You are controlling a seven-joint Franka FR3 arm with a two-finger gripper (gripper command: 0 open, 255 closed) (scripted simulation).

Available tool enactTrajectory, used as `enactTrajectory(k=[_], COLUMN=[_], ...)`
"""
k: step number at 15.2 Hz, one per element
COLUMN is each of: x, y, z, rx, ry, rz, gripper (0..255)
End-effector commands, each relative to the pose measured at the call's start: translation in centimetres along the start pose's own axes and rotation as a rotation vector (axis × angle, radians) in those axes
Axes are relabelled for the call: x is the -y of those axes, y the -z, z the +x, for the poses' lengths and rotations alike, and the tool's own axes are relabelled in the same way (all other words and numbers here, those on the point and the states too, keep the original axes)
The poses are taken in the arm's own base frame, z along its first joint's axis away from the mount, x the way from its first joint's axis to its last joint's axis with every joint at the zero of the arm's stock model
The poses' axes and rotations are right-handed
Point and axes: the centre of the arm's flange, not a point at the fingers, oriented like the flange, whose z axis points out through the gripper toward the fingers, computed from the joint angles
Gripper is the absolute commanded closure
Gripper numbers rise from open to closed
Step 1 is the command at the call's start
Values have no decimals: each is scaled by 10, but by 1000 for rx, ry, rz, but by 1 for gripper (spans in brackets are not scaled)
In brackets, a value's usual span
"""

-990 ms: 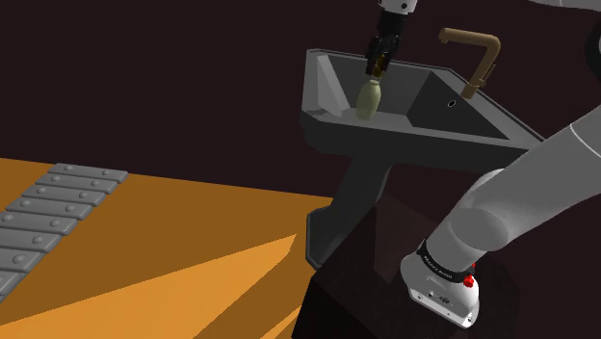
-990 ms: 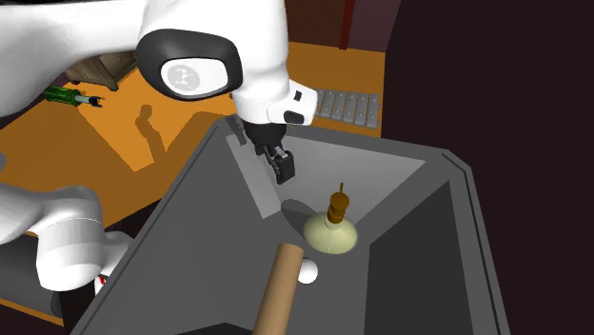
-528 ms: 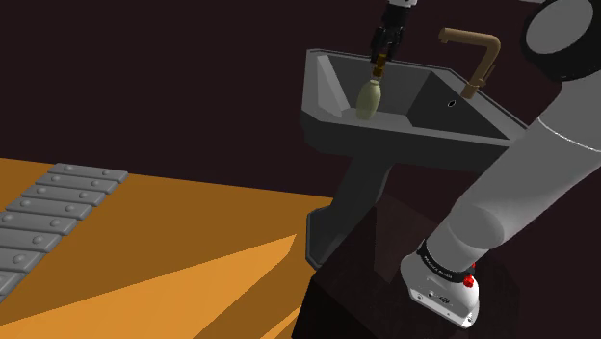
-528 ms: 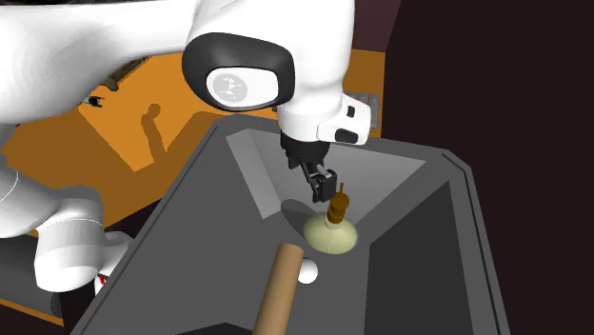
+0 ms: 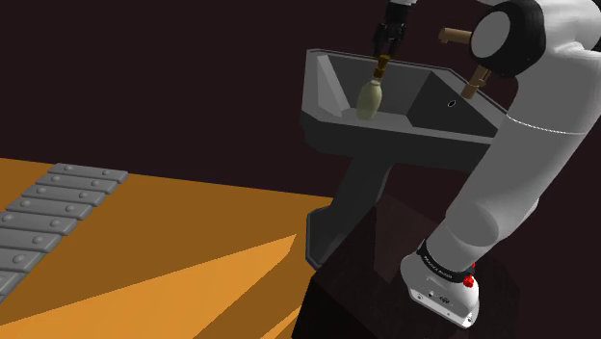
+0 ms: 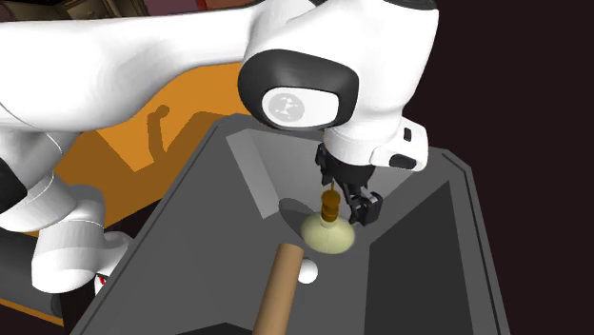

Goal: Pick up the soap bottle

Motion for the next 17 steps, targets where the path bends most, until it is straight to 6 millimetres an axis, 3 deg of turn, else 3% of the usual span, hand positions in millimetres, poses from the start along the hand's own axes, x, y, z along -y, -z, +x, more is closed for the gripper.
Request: enactTrajectory(k=[1,4,7,8,17], x=[0,0,0,-1,0], y=[-9,-25,-28,-28,-28], z=[0,0,0,0,0], rx=[0,0,0,0,0], ry=[0,0,0,-1,0], rz=[0,0,0,0,0], gripper=[0,0,0,255,255])
